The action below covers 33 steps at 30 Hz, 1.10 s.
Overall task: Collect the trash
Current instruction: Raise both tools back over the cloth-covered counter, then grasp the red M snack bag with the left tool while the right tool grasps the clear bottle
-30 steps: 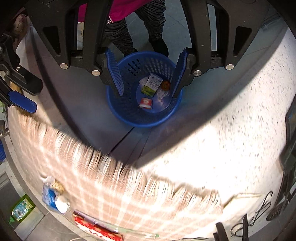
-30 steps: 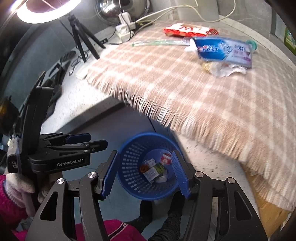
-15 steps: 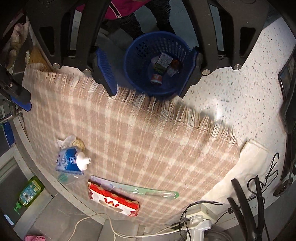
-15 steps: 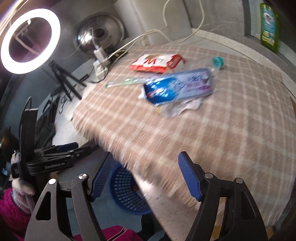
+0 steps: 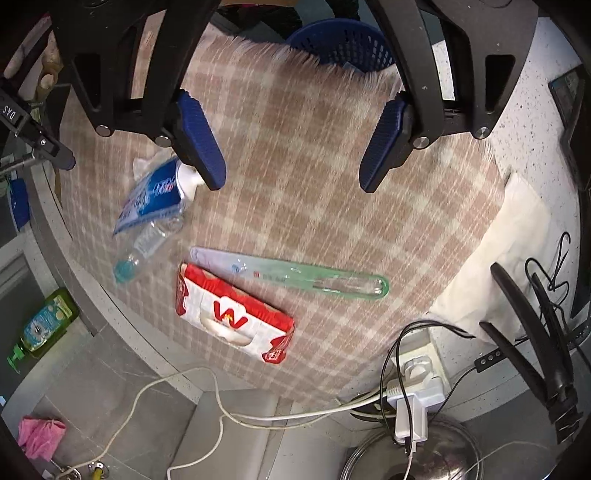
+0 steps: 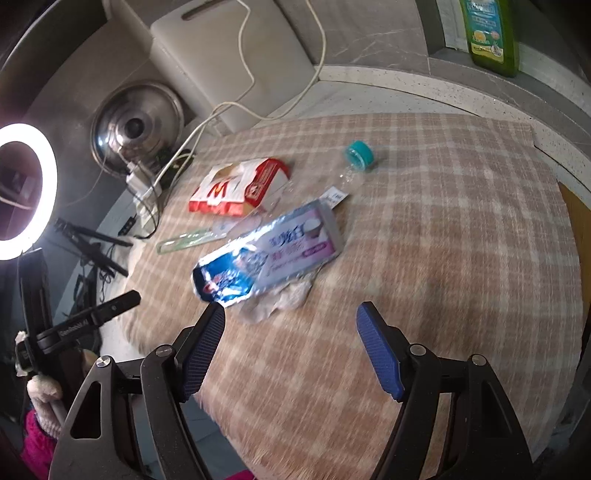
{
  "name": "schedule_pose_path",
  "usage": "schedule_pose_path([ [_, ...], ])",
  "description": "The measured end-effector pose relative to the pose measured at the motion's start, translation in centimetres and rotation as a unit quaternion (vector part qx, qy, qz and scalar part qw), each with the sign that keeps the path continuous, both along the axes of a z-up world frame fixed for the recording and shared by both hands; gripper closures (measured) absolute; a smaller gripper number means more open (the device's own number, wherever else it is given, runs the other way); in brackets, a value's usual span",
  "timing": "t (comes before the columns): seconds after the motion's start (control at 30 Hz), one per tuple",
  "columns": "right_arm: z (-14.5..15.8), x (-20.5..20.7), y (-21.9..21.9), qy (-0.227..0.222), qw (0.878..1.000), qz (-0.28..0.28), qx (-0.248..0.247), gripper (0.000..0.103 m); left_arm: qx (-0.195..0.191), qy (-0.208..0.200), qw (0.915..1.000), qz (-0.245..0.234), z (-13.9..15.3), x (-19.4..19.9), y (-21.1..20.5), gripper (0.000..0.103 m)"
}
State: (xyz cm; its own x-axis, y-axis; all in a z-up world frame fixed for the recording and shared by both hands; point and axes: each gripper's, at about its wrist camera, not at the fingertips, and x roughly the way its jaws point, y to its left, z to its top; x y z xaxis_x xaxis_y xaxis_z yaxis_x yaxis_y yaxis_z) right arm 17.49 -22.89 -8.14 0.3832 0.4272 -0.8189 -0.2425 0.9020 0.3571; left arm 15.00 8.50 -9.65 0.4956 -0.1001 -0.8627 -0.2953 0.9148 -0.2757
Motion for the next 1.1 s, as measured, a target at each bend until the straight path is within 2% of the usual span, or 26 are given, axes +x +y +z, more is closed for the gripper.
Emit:
schedule_pose_path([
  [0.37,-0.6,5.8,-0.7,0.017,1.0,-0.01,0.004,0.029,-0.033,0.01,0.9988,0.036,0.0,7.3,0.3,0.025],
  [0.7,-2.6,9.4,-0.6,0.046,0.999,-0.019,0.013,0.029,-0.064,0.038,0.9941,0.079,-1.8,12.2,1.0,0.025],
  [0.87,-3.9,11.2,-0.9,0.073,0.996,-0.035,0.032,0.029,-0.091,0.05,0.9893,0.103,-3.3,13.7,1.8,0.025],
  [1.1,-5.4,13.3,-0.7,0.102,0.992,-0.055,0.056,0.029,-0.145,0.067,0.9777,0.136,-5.8,15.2,2.3,0.025],
])
